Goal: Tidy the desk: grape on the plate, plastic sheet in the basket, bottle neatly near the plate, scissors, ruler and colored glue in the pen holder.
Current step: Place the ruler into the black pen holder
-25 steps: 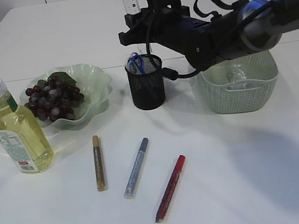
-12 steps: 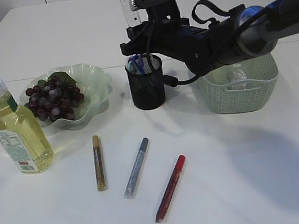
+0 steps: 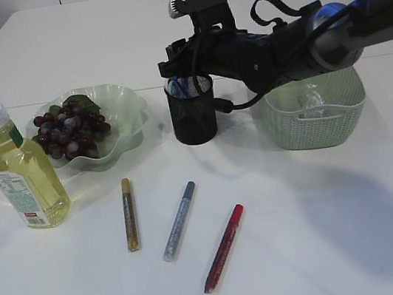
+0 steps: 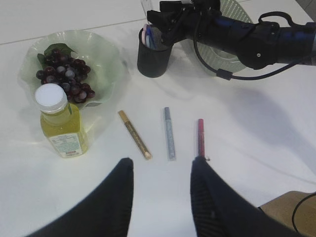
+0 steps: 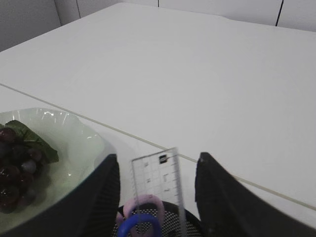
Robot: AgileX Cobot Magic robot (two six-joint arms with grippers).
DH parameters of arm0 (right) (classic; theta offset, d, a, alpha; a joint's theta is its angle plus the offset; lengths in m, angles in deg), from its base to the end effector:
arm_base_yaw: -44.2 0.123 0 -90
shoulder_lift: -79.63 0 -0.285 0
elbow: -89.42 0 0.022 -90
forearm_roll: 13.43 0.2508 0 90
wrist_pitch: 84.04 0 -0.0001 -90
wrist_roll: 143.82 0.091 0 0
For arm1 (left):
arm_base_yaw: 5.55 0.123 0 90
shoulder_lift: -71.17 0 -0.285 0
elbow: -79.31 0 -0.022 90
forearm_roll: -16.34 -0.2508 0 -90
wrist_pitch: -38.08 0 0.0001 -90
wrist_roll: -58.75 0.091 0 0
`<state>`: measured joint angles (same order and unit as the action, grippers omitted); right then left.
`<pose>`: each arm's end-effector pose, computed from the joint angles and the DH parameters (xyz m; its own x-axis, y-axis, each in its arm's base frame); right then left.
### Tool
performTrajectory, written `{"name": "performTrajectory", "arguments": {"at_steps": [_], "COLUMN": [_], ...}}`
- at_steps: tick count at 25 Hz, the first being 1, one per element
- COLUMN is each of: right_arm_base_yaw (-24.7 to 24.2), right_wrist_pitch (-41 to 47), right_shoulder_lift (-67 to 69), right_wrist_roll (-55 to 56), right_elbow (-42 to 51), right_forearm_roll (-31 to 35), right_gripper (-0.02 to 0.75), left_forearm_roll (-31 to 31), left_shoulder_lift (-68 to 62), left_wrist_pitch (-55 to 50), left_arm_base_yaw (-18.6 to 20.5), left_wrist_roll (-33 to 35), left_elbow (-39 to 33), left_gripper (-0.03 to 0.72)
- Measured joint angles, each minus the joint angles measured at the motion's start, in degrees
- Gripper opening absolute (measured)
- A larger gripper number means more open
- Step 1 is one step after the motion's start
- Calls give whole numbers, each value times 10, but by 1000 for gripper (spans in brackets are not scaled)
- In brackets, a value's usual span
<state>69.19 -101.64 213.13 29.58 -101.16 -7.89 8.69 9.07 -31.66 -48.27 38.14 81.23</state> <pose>0.4601 0.2115 0.1877 -0.2315 -0.1332 -0.9637 -0.4022 0.9151 -0.0299 0.1125 -0.0884 0.4609 -0.6326 0.1680 -0.7560 0.4285 0.8891 -0.1609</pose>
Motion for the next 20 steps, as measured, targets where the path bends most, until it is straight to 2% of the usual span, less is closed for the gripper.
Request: {"name": "performTrajectory", "arguments": {"at_steps": [4, 11, 17, 20], "right_arm_base_yaw": [0, 0, 0, 0], "right_wrist_pitch": [36, 99, 215, 291], "right_shoulder_lift": [0, -17, -88, -126], "right_wrist_roll": [0, 4, 4, 4], "right_elbow": [-20, -35, -35, -36], "right_forearm_roll": [0, 0, 0, -9], "right_gripper": [423, 430, 430, 430], "left_forearm_roll": [0, 0, 3, 35], "left_shoulder_lift": [0, 0, -1, -8], "left_wrist_pitch": [0, 0, -15, -27], "left_arm_base_yaw": [0, 0, 0, 0], "left_wrist_roll": [0, 0, 0, 6], "left_elbow": [0, 0, 0, 0], "left_gripper": [287, 287, 287, 286]}}
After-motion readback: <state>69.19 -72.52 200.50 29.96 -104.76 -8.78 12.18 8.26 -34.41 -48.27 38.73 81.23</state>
